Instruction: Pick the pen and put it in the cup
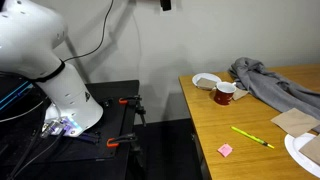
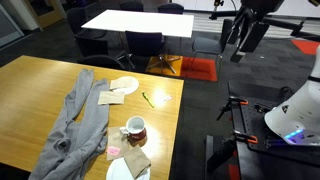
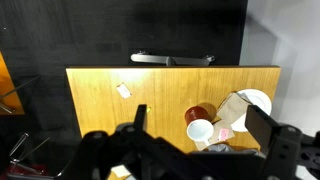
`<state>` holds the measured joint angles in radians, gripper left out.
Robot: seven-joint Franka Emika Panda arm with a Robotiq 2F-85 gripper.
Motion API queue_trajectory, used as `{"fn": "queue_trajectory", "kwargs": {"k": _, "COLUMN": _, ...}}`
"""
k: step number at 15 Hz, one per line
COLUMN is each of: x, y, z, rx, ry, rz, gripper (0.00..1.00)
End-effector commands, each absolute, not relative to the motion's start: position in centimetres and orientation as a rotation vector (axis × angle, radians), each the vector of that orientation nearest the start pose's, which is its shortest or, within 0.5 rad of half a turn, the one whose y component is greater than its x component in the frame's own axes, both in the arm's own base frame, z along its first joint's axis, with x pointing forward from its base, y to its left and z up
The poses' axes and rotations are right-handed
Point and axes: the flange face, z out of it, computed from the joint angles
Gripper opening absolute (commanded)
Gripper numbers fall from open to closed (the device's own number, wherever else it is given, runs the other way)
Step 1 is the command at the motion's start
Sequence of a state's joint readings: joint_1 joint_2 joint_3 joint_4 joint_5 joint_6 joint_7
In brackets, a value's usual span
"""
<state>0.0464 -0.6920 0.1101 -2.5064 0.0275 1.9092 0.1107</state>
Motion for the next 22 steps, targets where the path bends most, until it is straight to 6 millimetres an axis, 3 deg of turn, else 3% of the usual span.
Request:
{"fn": "queue_trajectory", "kwargs": {"k": 1, "x": 34.8, "y": 6.1, "z": 51.7, "rx": -3.170, "ry": -0.025, "rz": -0.152, "gripper": 1.00}}
{"fn": "queue_trajectory", "kwargs": {"k": 12, "x": 35.7, "y": 5.3, "z": 52.0, "rx": -3.169, "ry": 0.028, "rz": -0.168, "gripper": 1.00}}
{"fn": "queue_trajectory", "kwargs": {"k": 17, "x": 38.3, "y": 2.2, "z": 52.4, "rx": -3.130, "ry": 0.188, "rz": -0.181, "gripper": 1.00}}
{"fn": "queue_trajectory", "kwargs": {"k": 22, "x": 42.5, "y": -2.2, "z": 52.3, "rx": -3.062, "ry": 0.389, "rz": -0.205, "gripper": 1.00}}
